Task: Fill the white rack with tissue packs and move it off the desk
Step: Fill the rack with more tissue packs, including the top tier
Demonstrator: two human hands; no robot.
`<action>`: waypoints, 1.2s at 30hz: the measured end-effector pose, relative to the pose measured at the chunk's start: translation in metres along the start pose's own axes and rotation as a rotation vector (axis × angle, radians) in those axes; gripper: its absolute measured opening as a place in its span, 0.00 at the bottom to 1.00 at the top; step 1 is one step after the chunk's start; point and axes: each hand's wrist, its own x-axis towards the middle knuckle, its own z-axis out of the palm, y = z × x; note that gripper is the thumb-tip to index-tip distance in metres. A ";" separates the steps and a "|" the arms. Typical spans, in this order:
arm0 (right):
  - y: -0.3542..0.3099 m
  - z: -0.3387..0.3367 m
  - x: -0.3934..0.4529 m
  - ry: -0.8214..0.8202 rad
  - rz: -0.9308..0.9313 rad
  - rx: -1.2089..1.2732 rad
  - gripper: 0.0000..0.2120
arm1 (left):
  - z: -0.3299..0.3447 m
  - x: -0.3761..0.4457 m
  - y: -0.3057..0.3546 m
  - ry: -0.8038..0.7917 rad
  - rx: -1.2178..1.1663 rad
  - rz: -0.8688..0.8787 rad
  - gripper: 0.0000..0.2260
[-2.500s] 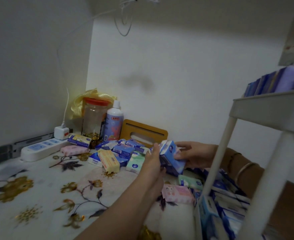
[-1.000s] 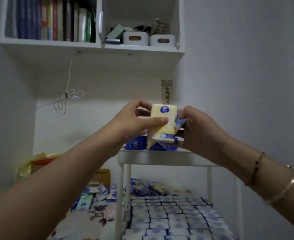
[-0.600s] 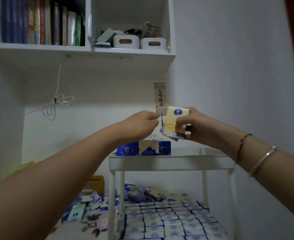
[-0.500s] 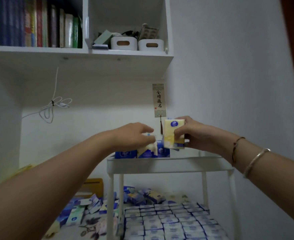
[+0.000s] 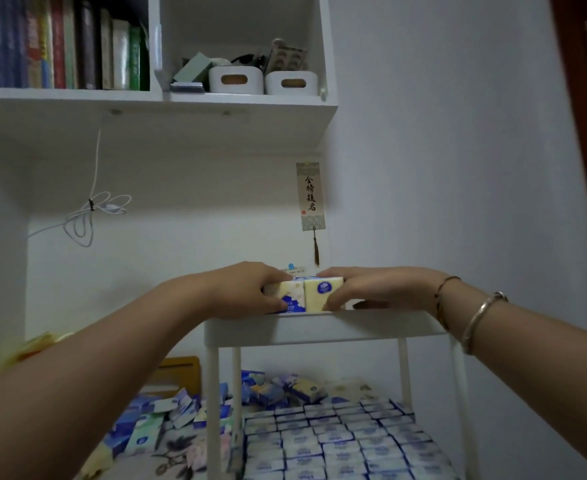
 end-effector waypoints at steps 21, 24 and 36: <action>-0.005 0.008 -0.008 0.152 -0.108 -0.087 0.38 | 0.006 -0.003 -0.004 0.072 0.037 -0.004 0.26; -0.003 0.013 -0.023 0.351 -0.286 -0.147 0.35 | 0.003 -0.013 -0.008 0.176 -0.036 0.024 0.25; 0.001 0.075 -0.068 0.532 -0.669 -0.353 0.13 | 0.026 -0.060 -0.052 0.619 -0.399 -0.071 0.12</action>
